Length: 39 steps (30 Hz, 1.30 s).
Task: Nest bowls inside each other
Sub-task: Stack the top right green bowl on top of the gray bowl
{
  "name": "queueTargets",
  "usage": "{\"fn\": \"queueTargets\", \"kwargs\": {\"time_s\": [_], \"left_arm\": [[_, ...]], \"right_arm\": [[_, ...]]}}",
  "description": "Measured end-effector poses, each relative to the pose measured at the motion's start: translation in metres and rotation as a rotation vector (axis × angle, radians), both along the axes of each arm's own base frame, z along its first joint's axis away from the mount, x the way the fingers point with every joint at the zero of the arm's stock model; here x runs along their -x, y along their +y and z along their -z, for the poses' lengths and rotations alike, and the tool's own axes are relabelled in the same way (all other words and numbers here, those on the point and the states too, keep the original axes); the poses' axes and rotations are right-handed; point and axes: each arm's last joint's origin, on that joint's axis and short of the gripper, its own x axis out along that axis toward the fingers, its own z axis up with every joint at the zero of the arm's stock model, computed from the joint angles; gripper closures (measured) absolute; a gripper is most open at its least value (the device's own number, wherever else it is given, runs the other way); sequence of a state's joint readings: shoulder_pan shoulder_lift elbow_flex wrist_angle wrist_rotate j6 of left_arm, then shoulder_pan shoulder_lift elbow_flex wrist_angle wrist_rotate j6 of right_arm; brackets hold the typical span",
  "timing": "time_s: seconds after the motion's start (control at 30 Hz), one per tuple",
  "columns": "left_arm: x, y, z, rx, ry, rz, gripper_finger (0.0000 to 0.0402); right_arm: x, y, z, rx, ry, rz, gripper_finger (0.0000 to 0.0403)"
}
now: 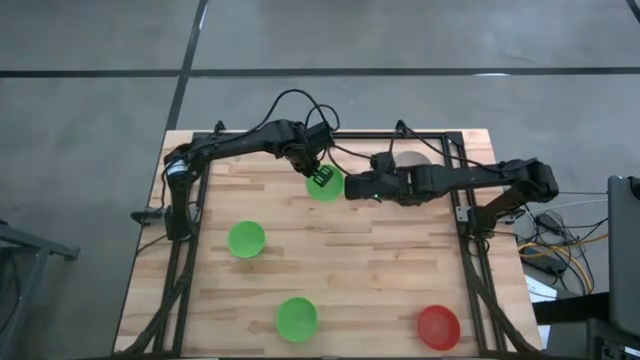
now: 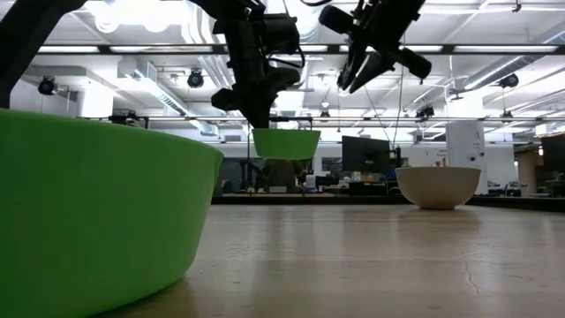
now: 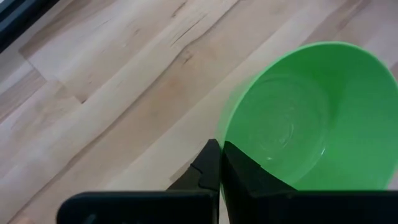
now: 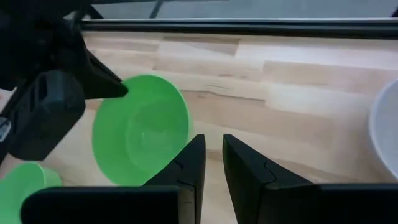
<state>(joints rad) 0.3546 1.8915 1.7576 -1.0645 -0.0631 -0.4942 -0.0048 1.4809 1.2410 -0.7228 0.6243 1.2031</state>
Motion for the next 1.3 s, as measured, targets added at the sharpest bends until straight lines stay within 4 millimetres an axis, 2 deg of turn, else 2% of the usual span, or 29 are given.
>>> {"fn": "queueTargets", "kwargs": {"time_s": [0.2,0.4,0.6,1.13,1.3], "left_arm": [[0.0,0.0,0.0,0.0,0.0,0.0,0.0399],[-0.0001,0.0,0.0,0.0,-0.001,0.0,0.0399],[-0.0001,0.0,0.0,-0.001,-0.001,0.0,0.0399],[-0.0002,0.0001,-0.0001,-0.001,-0.002,0.0,0.0399],[-0.0002,0.0,-0.0001,0.0,-0.002,0.001,0.0399]], "right_arm": [[-0.0045,0.0001,-0.0014,0.059,0.011,-0.08,0.0349],[-0.0052,0.0001,-0.0028,0.05,-0.008,-0.071,0.0349],[-0.0065,0.0025,-0.0018,-0.055,-0.049,-0.092,0.0349],[-0.0076,0.0061,-0.0005,-0.29,-0.187,0.026,0.0349],[-0.0084,0.0063,0.0007,-0.286,-0.174,0.011,0.0349]]}}
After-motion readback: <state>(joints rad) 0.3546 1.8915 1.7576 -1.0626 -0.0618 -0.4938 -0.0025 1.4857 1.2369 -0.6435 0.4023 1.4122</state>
